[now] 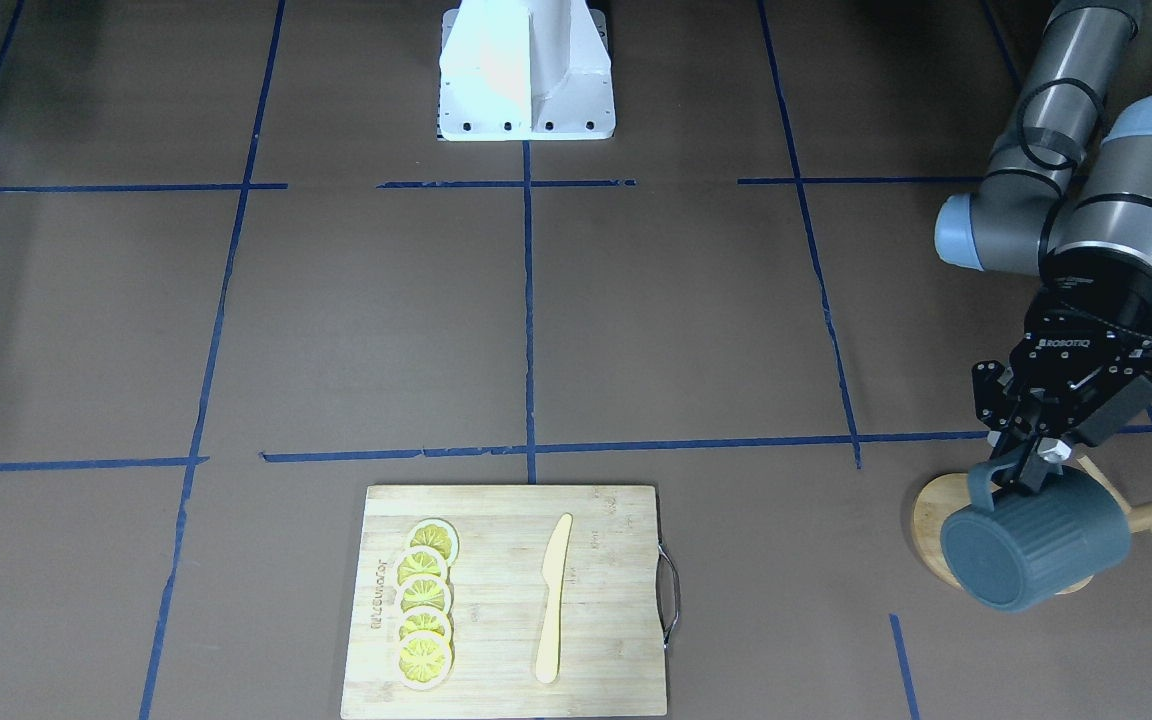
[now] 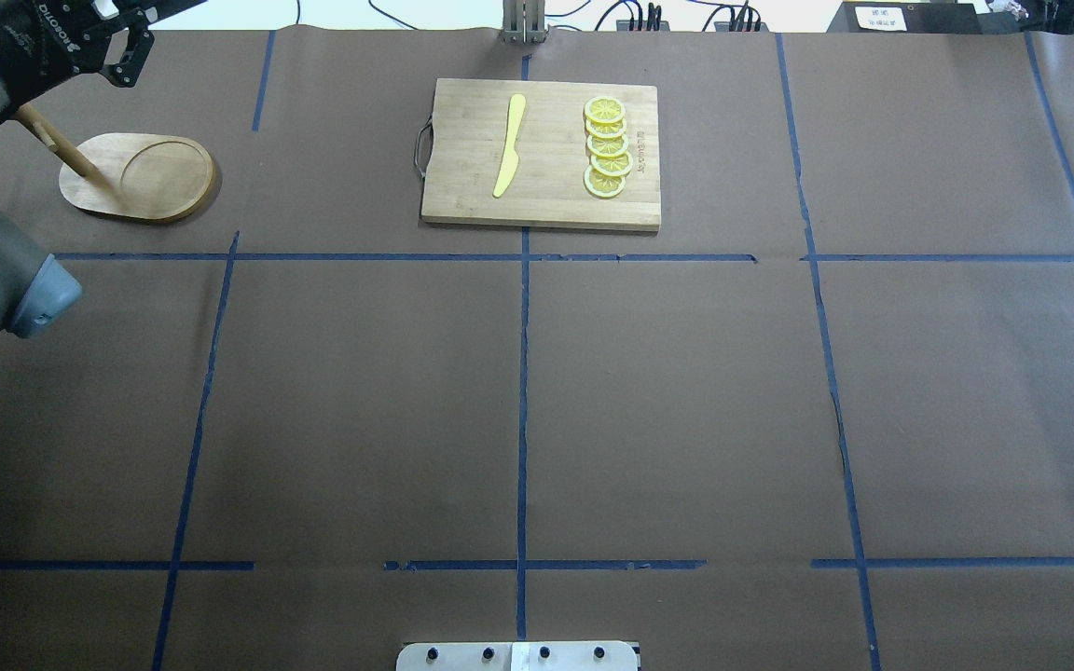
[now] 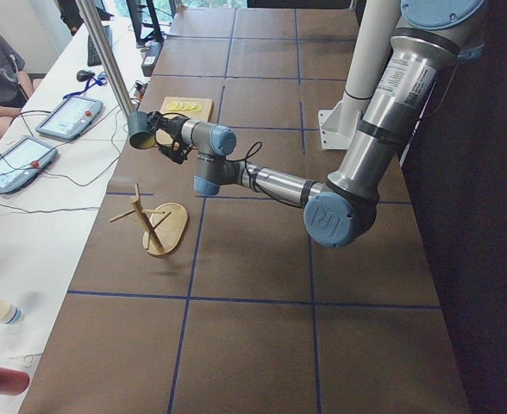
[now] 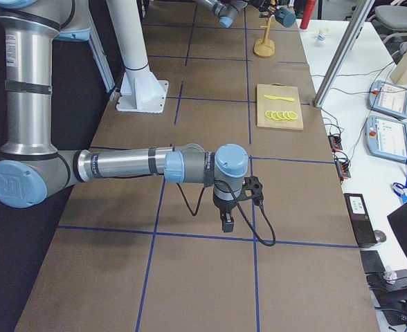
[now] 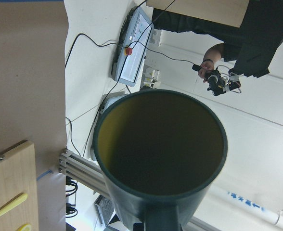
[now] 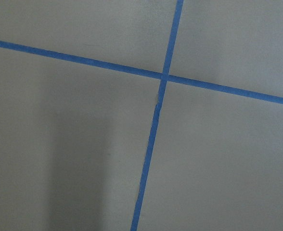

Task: Hang cup on storage rack
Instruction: 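Hook the mug handle onto a rack peg with the left gripper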

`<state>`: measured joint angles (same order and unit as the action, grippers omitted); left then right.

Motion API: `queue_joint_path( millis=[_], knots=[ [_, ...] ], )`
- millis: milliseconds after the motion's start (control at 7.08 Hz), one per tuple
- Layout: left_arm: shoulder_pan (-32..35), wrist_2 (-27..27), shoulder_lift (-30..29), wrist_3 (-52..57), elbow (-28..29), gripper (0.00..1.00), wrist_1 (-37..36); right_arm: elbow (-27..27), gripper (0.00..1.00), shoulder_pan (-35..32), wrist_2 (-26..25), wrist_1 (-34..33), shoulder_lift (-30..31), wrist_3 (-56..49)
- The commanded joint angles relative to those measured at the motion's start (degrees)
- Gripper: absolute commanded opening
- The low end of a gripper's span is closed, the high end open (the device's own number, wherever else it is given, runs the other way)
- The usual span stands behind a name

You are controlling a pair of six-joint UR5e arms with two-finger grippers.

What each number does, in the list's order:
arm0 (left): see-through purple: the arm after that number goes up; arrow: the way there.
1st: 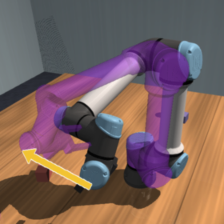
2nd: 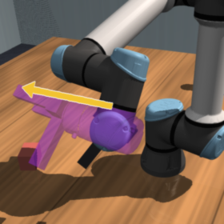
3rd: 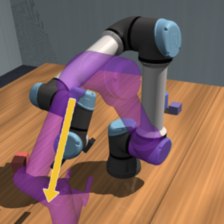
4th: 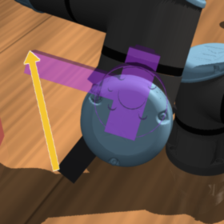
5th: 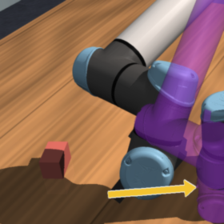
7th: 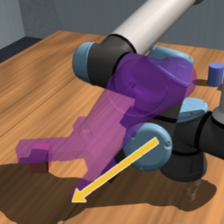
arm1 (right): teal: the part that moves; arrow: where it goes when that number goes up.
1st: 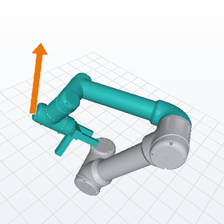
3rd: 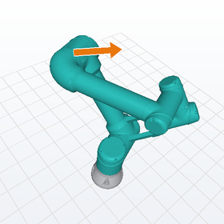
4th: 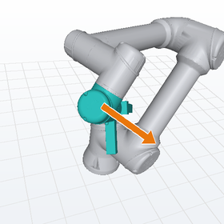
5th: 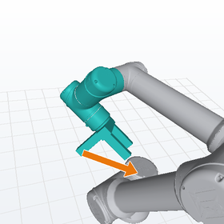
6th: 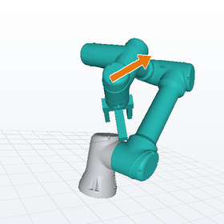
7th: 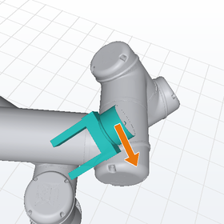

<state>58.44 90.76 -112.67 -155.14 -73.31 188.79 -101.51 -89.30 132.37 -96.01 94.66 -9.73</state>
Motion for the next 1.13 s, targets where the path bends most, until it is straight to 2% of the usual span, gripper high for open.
queue_joint_path(
  millis=[0, 282, 565, 989],
  knots=[
    [1.49, 3.25, 0.78, -2.6, 5.97, 0.0, 11.12, -0.09, 1.0, 0.0, 0.0, 0.03, 0.0, -0.02],
    [3.17, 5.47, 3.06, -3.94, 5.99, 0.0, 14.13, -0.35, 1.0, 0.0, 0.0, 0.03, 0.0, 0.06],
    [4.22, 5.48, 4.74, -4.64, 6.34, 0.0, 14.59, -0.62, 1.0, 0.0, 0.0, -0.06, 0.0, 0.07],
    [5.54, 5.48, 5.36, -7.89, 9.67, 0.0, 14.76, -0.7, 1.0, 0.0, 0.0, -0.06, 0.0, 0.07]
  ],
)
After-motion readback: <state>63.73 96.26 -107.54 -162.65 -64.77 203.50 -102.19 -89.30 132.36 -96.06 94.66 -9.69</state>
